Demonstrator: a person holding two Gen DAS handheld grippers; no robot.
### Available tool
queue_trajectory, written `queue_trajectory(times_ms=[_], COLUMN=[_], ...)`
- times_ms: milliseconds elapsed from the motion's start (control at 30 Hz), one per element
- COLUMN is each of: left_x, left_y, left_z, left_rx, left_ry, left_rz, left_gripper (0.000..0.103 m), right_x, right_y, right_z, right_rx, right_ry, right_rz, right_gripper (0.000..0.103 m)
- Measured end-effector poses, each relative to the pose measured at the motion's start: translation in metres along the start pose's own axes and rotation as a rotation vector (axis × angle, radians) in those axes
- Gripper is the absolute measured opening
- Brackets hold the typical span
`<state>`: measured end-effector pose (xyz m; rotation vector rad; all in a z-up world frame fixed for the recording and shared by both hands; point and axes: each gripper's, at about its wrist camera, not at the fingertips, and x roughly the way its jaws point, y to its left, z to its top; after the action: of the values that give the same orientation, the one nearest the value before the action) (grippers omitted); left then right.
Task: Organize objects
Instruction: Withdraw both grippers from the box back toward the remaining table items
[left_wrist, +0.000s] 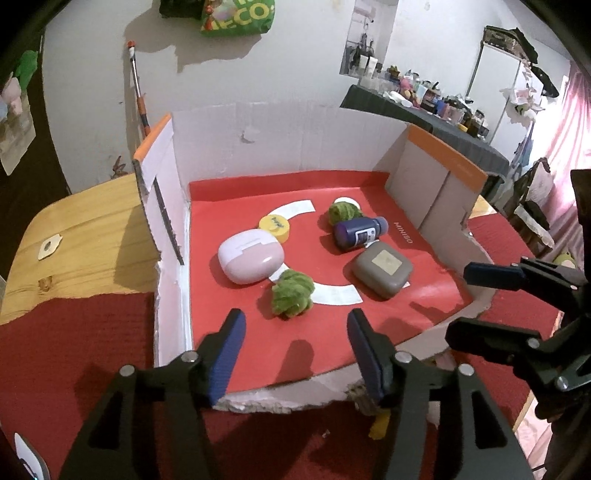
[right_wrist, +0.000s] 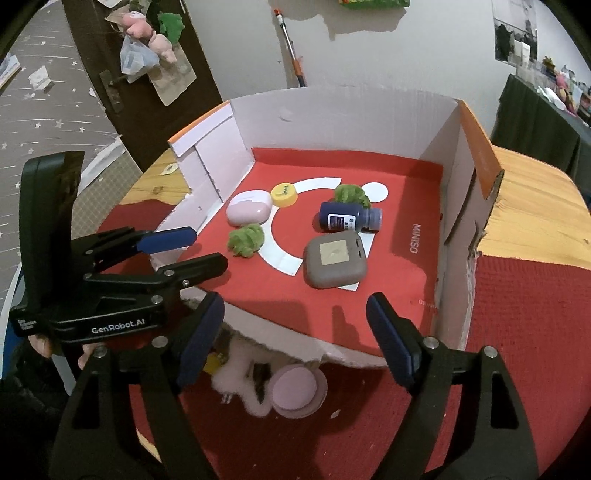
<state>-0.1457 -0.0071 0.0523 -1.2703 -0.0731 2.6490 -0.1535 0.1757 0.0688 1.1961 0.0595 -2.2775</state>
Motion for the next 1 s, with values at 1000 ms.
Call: queue_trajectory(times_ms=[1000], left_x=[-0.040], left_y=[-0.017], left_z=[-0.020], left_rx=[0.016], left_ry=[-0.079], left_rz=[0.006], left_gripper=[0.092], right_x=[-0.033], right_y=[0.019], right_z=[-0.033], right_rx=[-0.021], right_ry=[-0.018], right_rz=[0.006], right_gripper=[0.094])
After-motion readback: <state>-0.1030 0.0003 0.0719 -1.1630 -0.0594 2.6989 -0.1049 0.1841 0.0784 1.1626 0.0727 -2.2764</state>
